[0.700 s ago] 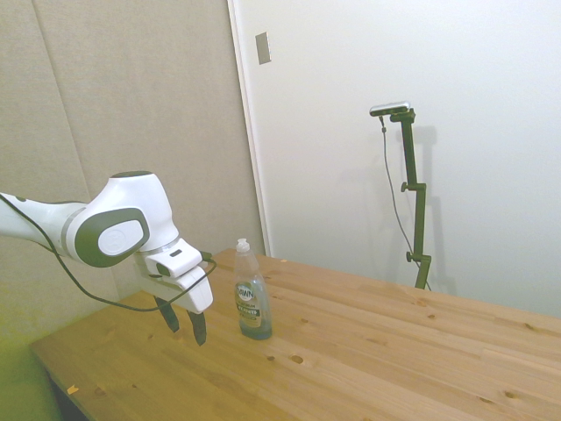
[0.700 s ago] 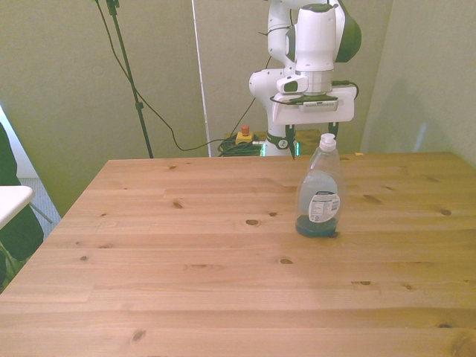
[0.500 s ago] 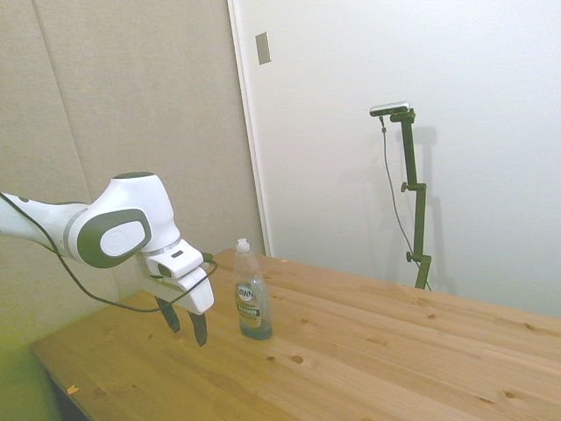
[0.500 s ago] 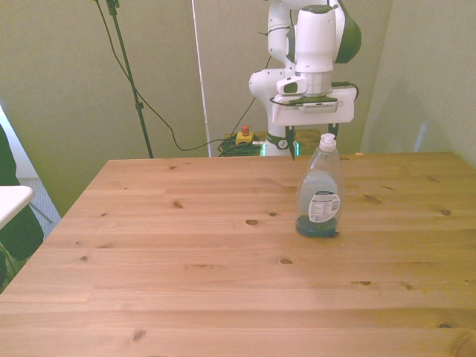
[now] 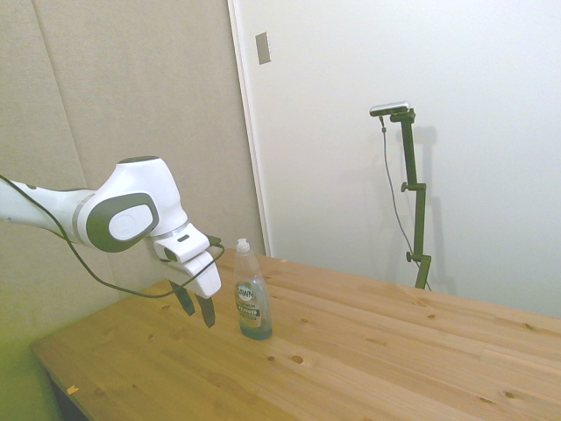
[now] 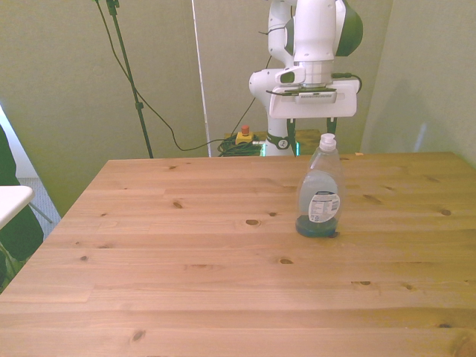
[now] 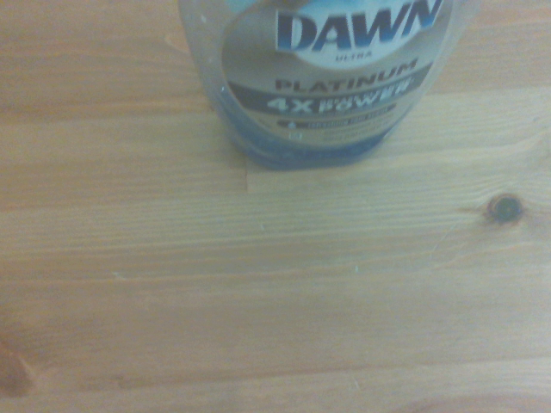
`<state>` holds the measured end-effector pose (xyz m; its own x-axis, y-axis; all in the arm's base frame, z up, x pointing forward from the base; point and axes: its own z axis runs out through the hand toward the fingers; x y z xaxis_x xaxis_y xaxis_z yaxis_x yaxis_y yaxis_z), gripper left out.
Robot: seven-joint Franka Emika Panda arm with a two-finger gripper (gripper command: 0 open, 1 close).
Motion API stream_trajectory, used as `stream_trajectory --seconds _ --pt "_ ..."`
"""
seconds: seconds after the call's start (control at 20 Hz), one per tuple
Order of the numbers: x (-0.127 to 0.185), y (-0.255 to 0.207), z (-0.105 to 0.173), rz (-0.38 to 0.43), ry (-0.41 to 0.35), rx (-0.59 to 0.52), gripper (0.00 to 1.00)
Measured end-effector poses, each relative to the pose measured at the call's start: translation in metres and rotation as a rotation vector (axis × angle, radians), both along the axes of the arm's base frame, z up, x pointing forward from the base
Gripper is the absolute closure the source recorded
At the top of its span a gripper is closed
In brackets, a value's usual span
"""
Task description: Knock down the dish soap
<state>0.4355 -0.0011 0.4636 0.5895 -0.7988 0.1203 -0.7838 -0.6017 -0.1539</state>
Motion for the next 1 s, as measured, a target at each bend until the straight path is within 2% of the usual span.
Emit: stream_trajectory --seconds 0.3,0.75,1.0 --pt "0.025 -0.002 0.008 -0.038 -0.014 -0.022 1.0" --pt "0.061 -0.011 -0.001 -0.085 -0.027 -0.047 1.0" --pt "0.079 -0.013 0.007 -0.108 -0.048 -0.041 1.0"
